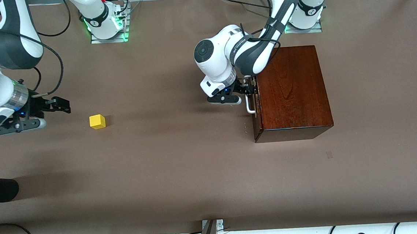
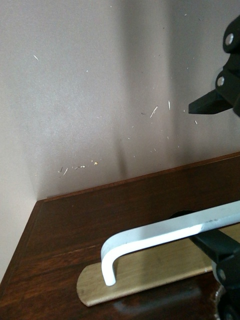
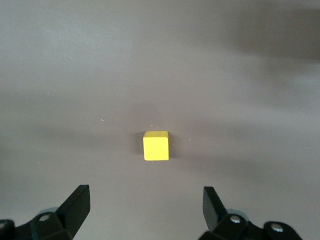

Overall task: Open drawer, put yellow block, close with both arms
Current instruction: 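Pull the drawer open with the left gripper while the right gripper reaches the cube, then grasp the yellow cube with the right gripper while the left gripper releases the handle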

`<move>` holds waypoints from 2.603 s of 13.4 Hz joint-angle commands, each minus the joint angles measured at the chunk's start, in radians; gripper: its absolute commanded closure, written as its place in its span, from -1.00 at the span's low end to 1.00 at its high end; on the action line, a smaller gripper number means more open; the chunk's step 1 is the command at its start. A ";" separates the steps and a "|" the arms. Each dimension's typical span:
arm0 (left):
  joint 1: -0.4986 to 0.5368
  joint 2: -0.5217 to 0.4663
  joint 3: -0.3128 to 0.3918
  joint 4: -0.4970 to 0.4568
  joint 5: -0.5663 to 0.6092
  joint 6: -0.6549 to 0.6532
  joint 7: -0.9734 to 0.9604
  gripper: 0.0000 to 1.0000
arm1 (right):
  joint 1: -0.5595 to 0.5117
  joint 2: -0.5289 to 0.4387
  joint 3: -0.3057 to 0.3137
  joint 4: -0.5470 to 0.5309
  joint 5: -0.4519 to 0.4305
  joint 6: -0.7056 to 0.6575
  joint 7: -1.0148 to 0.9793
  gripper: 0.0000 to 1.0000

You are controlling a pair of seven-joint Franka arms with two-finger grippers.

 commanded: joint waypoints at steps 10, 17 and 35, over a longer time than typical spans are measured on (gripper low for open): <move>-0.049 0.039 -0.011 0.066 -0.019 0.011 -0.153 -1.00 | 0.003 0.087 0.000 -0.149 0.032 0.240 -0.156 -1.00; -0.115 0.134 -0.011 0.195 -0.024 0.014 -0.207 -1.00 | 0.003 0.165 0.020 -0.252 0.033 0.454 -0.156 -1.00; -0.176 0.201 0.010 0.284 -0.088 0.214 -0.273 -1.00 | 0.001 0.305 0.032 -0.309 0.090 0.590 -0.153 -1.00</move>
